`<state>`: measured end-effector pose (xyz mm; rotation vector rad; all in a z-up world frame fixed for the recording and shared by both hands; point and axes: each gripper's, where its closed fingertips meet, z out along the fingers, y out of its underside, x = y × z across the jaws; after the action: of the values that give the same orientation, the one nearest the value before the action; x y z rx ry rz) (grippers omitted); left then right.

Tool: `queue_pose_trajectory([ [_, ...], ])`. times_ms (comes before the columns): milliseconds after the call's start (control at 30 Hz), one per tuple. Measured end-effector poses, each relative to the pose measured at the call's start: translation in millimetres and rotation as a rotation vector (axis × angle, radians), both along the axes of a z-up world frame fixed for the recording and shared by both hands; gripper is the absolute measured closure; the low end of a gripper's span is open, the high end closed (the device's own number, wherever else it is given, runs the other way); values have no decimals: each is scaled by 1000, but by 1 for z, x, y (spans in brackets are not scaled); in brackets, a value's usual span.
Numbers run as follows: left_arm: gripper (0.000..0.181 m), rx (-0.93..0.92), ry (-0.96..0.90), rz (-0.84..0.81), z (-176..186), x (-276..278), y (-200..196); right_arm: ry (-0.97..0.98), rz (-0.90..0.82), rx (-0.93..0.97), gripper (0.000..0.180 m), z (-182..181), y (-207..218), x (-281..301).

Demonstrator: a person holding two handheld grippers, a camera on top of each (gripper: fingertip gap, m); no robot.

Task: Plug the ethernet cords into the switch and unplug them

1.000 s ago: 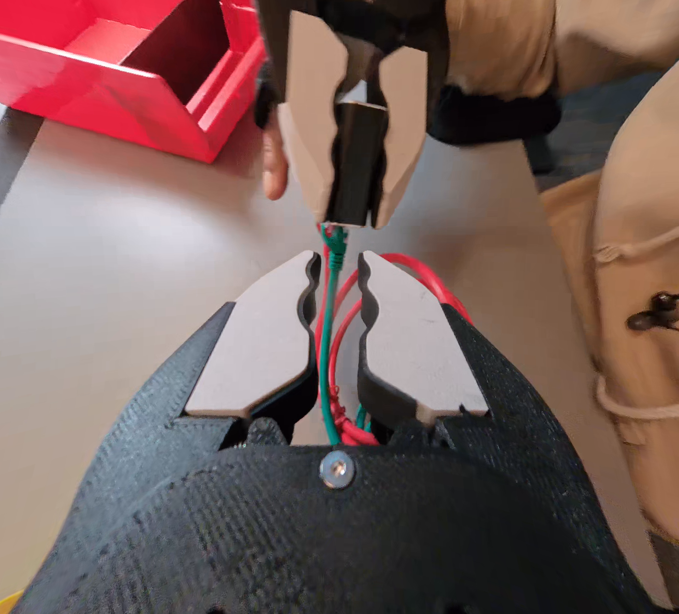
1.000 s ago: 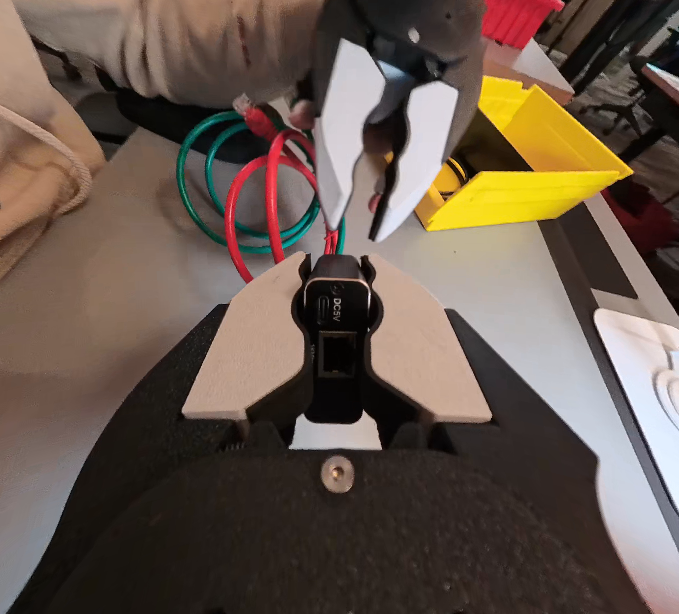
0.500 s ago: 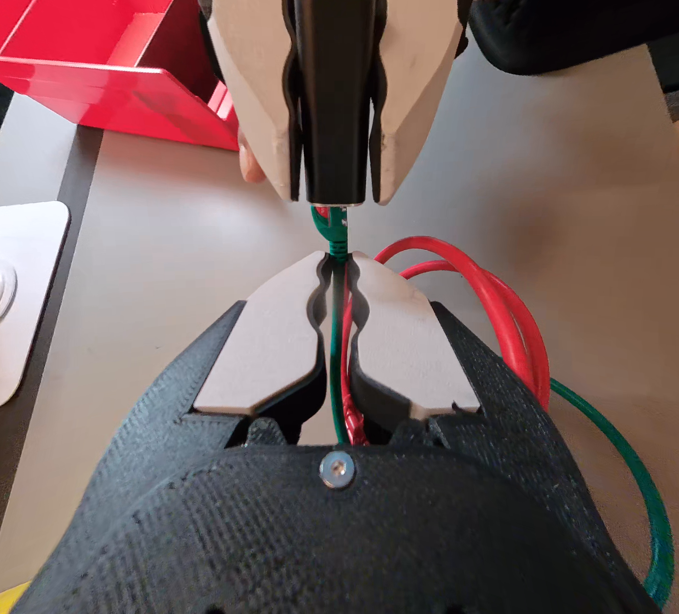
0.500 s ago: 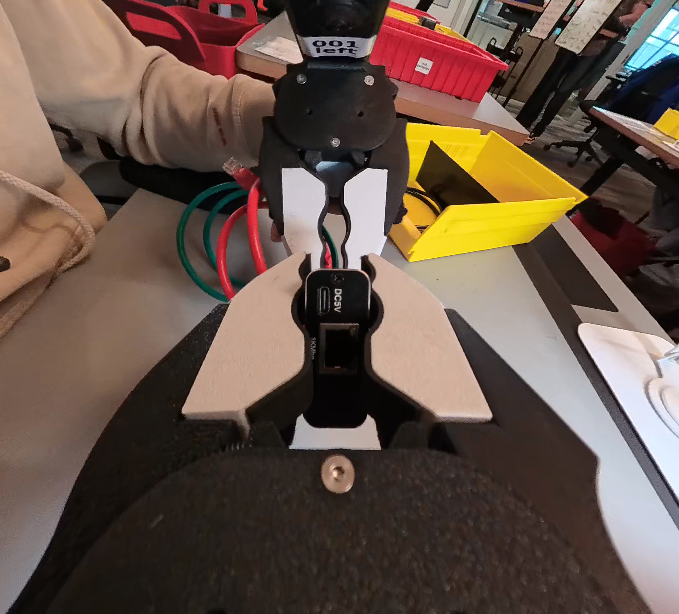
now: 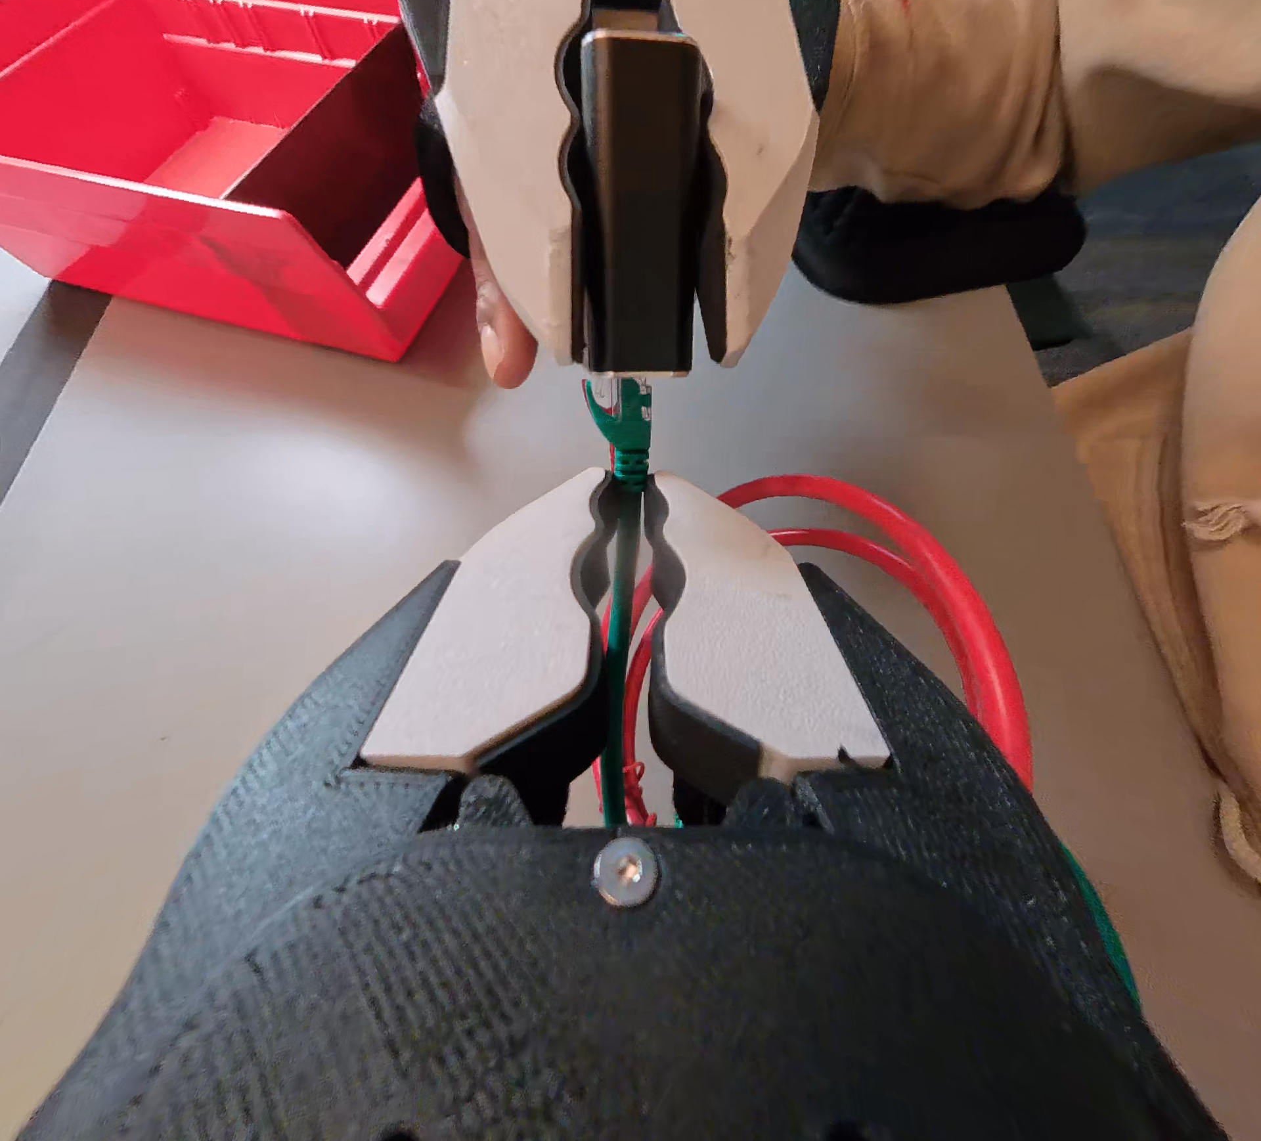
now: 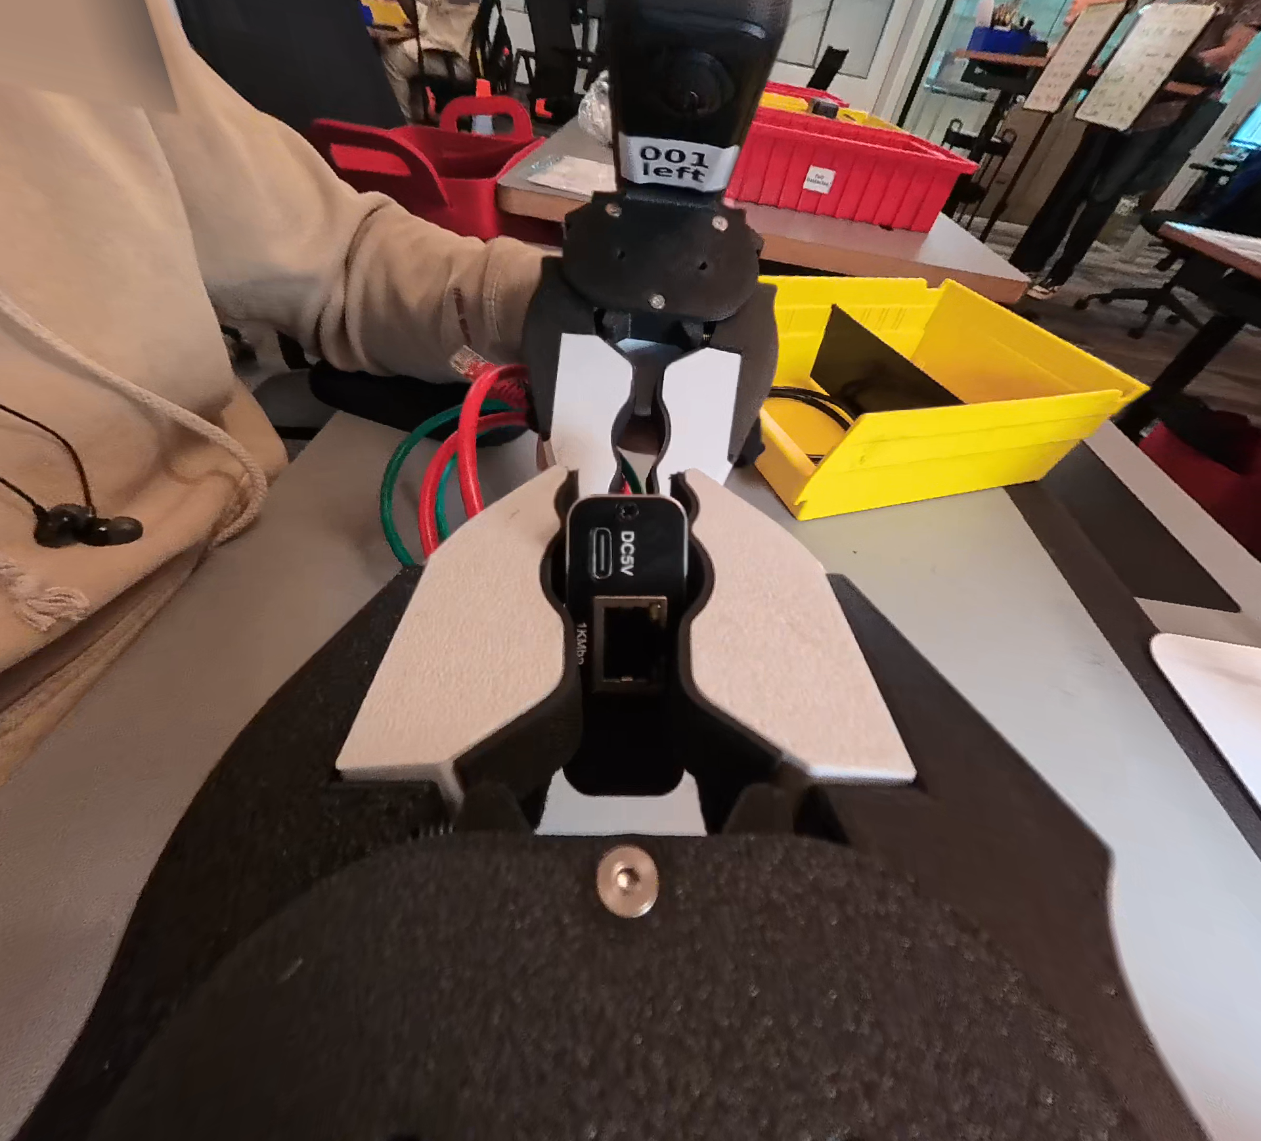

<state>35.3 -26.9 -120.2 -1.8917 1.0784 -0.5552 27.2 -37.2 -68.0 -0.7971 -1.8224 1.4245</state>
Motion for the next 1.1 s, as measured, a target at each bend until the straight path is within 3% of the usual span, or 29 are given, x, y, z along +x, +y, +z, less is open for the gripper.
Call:
queue_pose_trajectory([
  [133,173,42,44,51,3,-13,6,11,-82,27,153,3,7,-9],
  [367,172,91,232,183,0,-50,16,-67,-270,318,139,2,35,-4],
  [600,172,105,228,180,-4,-50,19,-61,-334,474,135,-4,43,-6],
  [700,172,156,119,140,9,-39,18,-36,-316,370,126,1,40,-9],
  [867,172,217,-232,42,47,-12,8,148,-142,-26,130,40,18,-1],
  [967,172,237,-342,0,59,4,2,185,-75,-131,133,54,1,0],
  [1033,172,238,-378,-41,62,14,-3,206,-76,-155,152,61,-1,2],
  [1100,172,258,-370,-34,63,17,-4,198,-67,-134,153,63,-2,6],
])
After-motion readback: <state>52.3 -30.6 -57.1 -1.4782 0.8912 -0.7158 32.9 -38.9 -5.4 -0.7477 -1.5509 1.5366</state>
